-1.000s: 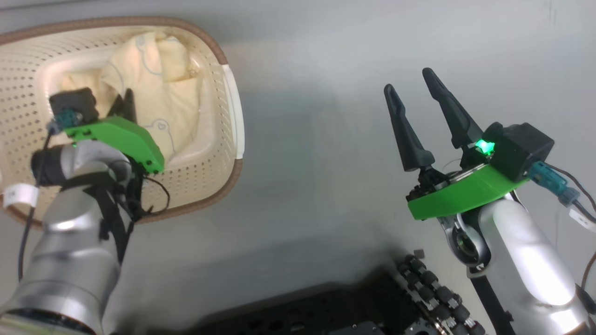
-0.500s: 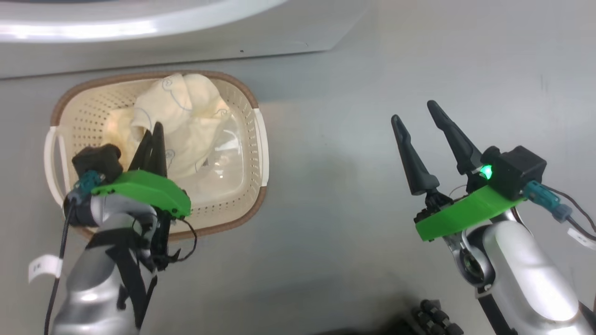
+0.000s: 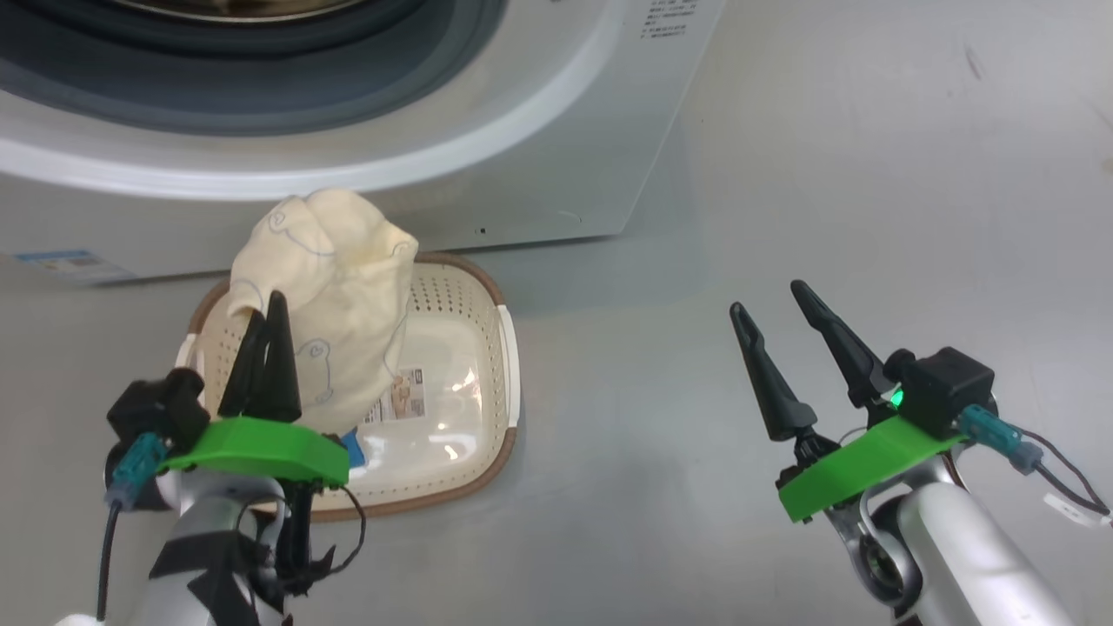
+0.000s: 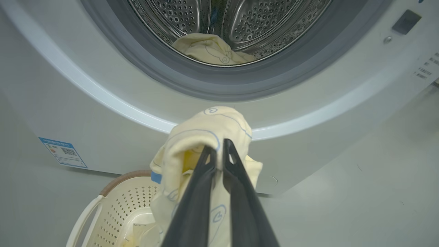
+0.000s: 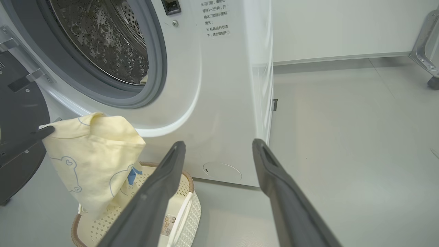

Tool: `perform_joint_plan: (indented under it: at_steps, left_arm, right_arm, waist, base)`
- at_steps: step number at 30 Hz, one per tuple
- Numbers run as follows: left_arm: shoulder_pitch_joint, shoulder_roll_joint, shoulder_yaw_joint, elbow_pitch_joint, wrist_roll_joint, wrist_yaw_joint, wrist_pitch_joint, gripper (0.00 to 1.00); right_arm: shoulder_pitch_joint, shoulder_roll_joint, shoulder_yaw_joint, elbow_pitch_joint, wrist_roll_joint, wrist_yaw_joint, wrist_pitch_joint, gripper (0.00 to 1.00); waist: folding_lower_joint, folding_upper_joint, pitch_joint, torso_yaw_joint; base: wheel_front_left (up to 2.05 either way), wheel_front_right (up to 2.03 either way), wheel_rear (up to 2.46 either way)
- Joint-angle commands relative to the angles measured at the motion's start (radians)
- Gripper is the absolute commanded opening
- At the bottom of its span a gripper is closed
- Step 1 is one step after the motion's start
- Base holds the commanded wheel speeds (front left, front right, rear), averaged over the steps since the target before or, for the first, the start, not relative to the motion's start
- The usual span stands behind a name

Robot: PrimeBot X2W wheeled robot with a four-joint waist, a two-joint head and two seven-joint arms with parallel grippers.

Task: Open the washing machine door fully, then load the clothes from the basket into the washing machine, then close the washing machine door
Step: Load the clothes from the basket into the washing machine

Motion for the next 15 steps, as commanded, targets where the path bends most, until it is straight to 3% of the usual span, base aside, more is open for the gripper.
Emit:
perform_joint_plan:
  at_steps: [1, 15]
  left_arm:
    - [0.015, 0.011, 0.039, -0.044, 0.009, 0.003, -0.014, 0.0]
    - [0.101, -0.004, 0.099, -0.222, 0.072, -0.002, -0.014, 0.0]
  right_arm:
    - [0.021, -0.014, 0.013, -0.021, 0.01, -0.003, -0.007, 1.0]
    - [0.055, -0.015, 0.002, -0.022, 0.015, -0.003, -0.007, 1.0]
  waist:
    - [0.0001, -0.0001, -0.061, 0.0]
    - [0.0001, -0.0001, -0.117, 0.006]
  base:
    - [0.0, 0.0, 0.0]
    - [0.0, 0.0, 0.0]
